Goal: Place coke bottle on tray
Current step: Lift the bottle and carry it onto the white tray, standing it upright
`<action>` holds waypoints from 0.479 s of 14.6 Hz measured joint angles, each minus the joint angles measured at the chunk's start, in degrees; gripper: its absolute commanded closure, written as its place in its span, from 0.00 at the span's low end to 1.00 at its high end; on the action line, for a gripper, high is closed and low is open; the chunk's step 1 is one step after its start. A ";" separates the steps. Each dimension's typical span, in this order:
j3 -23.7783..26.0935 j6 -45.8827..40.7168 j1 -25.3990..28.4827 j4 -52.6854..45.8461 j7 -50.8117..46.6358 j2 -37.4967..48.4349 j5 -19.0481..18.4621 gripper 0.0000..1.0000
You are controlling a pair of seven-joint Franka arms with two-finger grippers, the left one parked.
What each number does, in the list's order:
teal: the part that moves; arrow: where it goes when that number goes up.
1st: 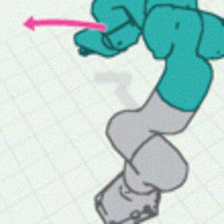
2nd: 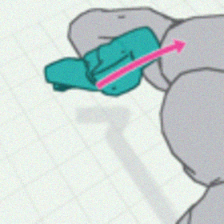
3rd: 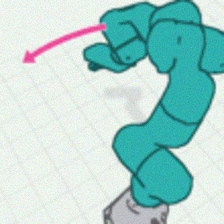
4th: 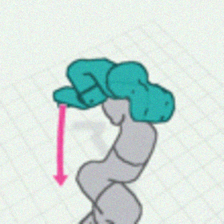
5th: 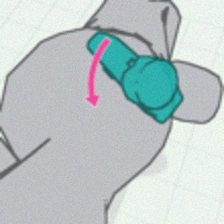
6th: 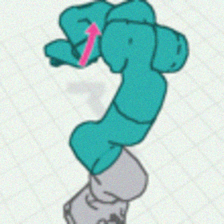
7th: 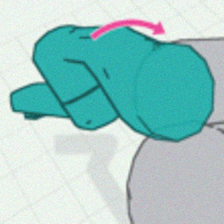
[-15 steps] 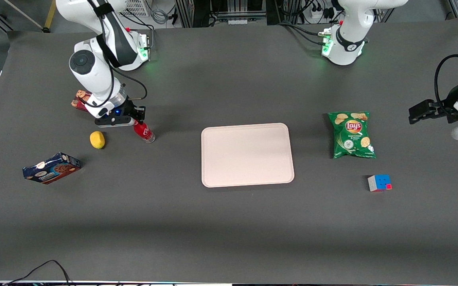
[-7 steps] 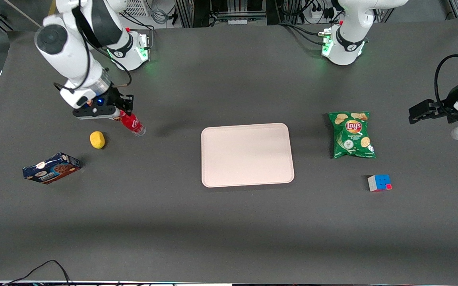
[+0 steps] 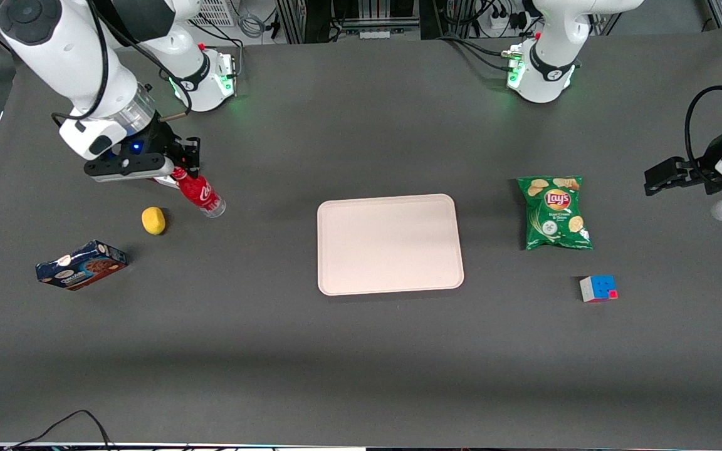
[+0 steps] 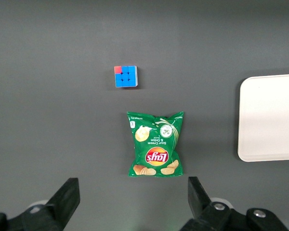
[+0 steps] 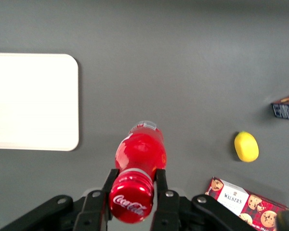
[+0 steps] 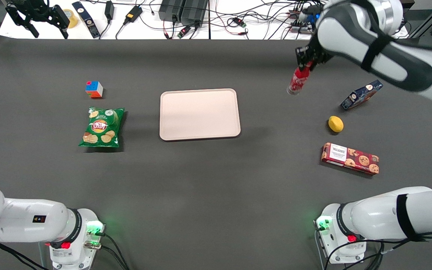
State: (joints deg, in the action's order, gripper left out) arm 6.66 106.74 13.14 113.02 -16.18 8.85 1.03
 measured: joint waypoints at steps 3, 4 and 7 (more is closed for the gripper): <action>2.16 -2.50 0.07 -10.36 -3.09 -7.31 0.05 1.00; 3.84 -2.72 0.13 -13.72 -6.09 -10.03 0.06 1.00; 8.45 -3.21 2.00 -22.55 -16.72 -18.39 -0.40 1.00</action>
State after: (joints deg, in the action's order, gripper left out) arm 15.11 103.53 15.14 90.47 -32.90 -9.54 0.63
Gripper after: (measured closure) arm 0.652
